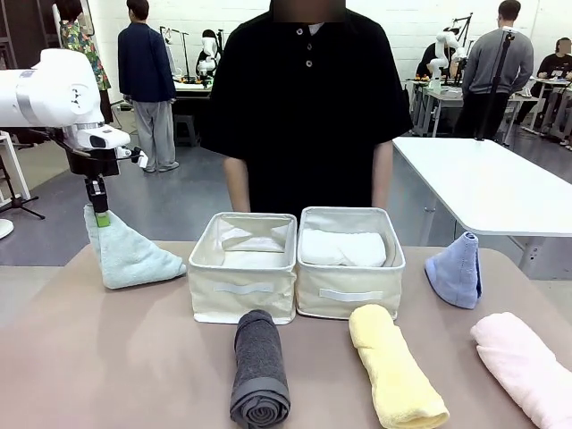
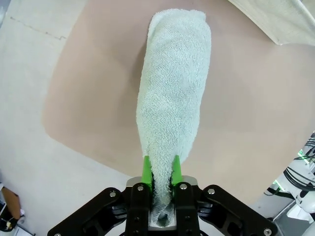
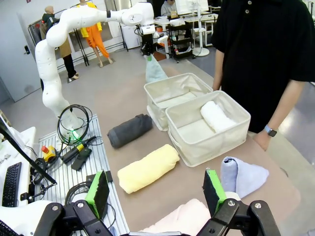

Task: Sort the towels based on their folding style.
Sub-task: Pick up one triangle-folded towel and place it in the left Fabric basket.

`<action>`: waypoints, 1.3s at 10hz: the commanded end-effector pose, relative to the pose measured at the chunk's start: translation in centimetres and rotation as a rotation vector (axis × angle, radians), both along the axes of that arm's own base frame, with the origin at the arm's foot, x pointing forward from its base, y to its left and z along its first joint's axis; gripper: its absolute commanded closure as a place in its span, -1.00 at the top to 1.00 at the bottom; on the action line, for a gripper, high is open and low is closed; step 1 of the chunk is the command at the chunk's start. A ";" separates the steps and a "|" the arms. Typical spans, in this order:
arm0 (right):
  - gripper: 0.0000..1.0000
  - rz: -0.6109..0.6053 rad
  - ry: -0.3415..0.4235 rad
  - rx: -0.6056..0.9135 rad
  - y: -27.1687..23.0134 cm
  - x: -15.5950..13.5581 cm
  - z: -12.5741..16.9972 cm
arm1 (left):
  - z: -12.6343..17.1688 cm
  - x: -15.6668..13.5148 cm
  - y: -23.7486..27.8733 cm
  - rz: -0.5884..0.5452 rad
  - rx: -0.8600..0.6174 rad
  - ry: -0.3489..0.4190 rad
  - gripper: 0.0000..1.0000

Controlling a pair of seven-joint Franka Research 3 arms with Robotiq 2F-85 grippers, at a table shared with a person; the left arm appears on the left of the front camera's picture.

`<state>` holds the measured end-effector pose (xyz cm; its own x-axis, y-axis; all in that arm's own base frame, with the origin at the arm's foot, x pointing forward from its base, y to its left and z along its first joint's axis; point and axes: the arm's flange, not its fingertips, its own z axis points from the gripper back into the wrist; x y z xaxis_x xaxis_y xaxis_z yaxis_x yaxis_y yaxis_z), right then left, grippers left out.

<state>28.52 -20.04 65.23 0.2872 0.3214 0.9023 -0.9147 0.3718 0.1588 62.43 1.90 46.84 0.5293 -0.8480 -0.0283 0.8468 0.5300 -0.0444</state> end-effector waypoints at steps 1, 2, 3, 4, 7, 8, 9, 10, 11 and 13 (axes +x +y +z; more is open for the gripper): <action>1.00 0.011 -0.012 0.012 -0.1 0.0 0.2 | 1.2 0.0 0.5 0.023 -0.004 0.002 -1.00; 1.00 0.011 -0.012 0.012 -0.1 0.0 0.2 | 1.9 -0.5 0.6 0.019 -0.001 -0.007 -1.00; 1.00 0.011 -0.012 0.012 -0.1 0.0 0.2 | 2.8 -1.2 0.7 0.010 -0.011 -0.023 -1.00; 1.00 0.011 -0.012 0.012 -0.1 0.0 0.2 | 5.4 -2.9 1.1 -0.005 -0.064 0.018 -0.97; 1.00 0.011 -0.012 0.012 -0.1 0.0 0.2 | 15.7 -11.9 2.4 -0.096 -0.007 -0.075 -0.97; 1.00 0.011 -0.012 0.012 -0.1 0.0 0.2 | 19.0 -14.9 2.7 -0.112 0.005 -0.116 -0.97; 1.00 0.011 -0.012 0.012 -0.1 0.0 0.2 | 21.5 -17.2 2.9 -0.119 -0.002 -0.148 -0.97; 1.00 0.011 -0.012 0.012 -0.1 0.0 0.2 | 23.4 -18.8 3.3 -0.111 -0.026 -0.178 -0.97; 1.00 0.011 -0.012 0.012 -0.1 0.0 0.2 | 24.2 -20.1 3.8 -0.120 -0.063 -0.206 -0.97; 1.00 0.011 -0.012 0.012 -0.1 0.0 0.2 | 24.1 -18.3 3.1 -0.100 -0.015 -0.148 -0.97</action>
<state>28.55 -20.02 65.25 0.2874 0.3223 0.9020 -0.9150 0.3708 0.1590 42.73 5.43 71.95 0.4344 -0.8973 0.0783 0.8935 0.4403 0.0880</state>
